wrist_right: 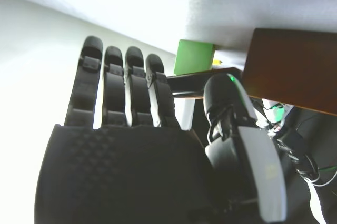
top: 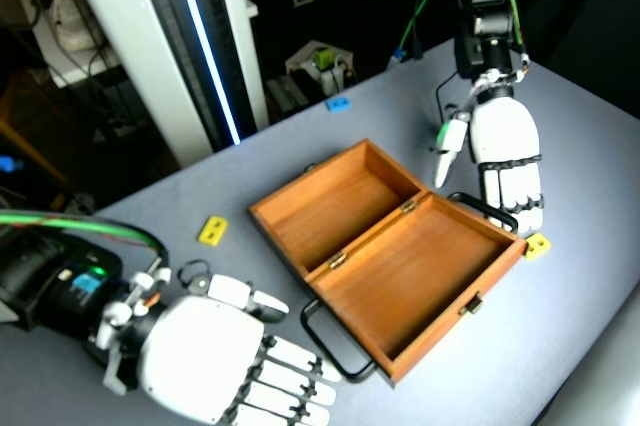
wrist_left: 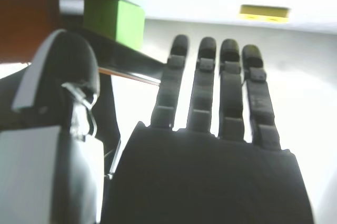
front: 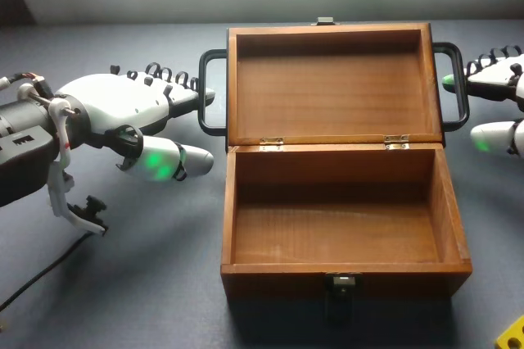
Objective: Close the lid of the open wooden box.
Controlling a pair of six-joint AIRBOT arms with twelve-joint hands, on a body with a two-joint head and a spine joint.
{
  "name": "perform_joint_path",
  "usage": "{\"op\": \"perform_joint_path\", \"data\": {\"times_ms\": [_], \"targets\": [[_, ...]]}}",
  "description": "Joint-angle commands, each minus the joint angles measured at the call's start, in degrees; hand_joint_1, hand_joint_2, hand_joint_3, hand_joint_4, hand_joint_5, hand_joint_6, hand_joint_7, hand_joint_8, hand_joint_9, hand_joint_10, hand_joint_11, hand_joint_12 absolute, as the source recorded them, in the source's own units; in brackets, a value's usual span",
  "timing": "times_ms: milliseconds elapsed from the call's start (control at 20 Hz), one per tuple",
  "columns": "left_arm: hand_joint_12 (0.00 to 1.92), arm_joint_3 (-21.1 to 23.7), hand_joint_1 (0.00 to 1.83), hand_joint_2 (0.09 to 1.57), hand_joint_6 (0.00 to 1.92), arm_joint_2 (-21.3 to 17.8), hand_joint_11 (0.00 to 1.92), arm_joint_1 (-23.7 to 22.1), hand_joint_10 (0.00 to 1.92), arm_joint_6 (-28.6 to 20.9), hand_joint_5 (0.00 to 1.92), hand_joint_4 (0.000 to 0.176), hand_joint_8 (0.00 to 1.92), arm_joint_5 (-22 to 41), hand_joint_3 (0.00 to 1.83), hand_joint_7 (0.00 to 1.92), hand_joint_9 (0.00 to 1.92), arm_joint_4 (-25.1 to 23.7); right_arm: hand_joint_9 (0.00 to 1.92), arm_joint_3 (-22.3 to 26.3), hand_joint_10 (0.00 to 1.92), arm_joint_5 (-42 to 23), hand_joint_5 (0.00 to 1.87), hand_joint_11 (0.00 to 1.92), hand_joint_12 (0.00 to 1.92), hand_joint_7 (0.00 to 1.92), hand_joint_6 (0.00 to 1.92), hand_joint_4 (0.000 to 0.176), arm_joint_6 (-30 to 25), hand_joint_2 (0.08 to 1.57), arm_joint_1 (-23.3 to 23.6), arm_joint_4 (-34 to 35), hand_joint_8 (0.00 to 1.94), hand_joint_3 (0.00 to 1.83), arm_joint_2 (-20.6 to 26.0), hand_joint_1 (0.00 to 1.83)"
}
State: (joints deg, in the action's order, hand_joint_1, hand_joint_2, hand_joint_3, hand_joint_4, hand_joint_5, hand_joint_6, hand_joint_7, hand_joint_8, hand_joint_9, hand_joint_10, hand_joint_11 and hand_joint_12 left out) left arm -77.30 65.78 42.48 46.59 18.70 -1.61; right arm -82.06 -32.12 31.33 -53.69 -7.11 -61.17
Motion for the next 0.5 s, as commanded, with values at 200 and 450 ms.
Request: {"op": "perform_joint_path", "data": {"times_ms": [200, 450], "targets": [[0.01, -0.25, 0.0, 1.33, 0.01, 0.8, 0.04, -1.48, 0.01, -0.13, 0.05, 0.0, 0.01, 6.21, 0.0, 0.11, 0.1, -0.81, 0.1, -0.79, 0.0, -5.04, 0.15, 0.15, 0.0, 0.15, 0.0, 0.0, -0.52, 1.46, 1.51, 0.38, 0.0, 0.0, -1.26, 0.11], [0.0, 0.68, 0.0, 1.31, 0.01, 0.32, 0.01, -1.85, 0.0, -0.13, 0.06, 0.0, 0.0, 7.85, 0.0, 0.09, 0.04, -1.26, 0.12, -0.64, 0.01, -5.85, 0.17, 0.17, 0.02, 0.16, 0.01, 0.0, -0.8, 1.46, 1.92, 0.02, 0.01, 0.0, -1.38, 0.12]]}}
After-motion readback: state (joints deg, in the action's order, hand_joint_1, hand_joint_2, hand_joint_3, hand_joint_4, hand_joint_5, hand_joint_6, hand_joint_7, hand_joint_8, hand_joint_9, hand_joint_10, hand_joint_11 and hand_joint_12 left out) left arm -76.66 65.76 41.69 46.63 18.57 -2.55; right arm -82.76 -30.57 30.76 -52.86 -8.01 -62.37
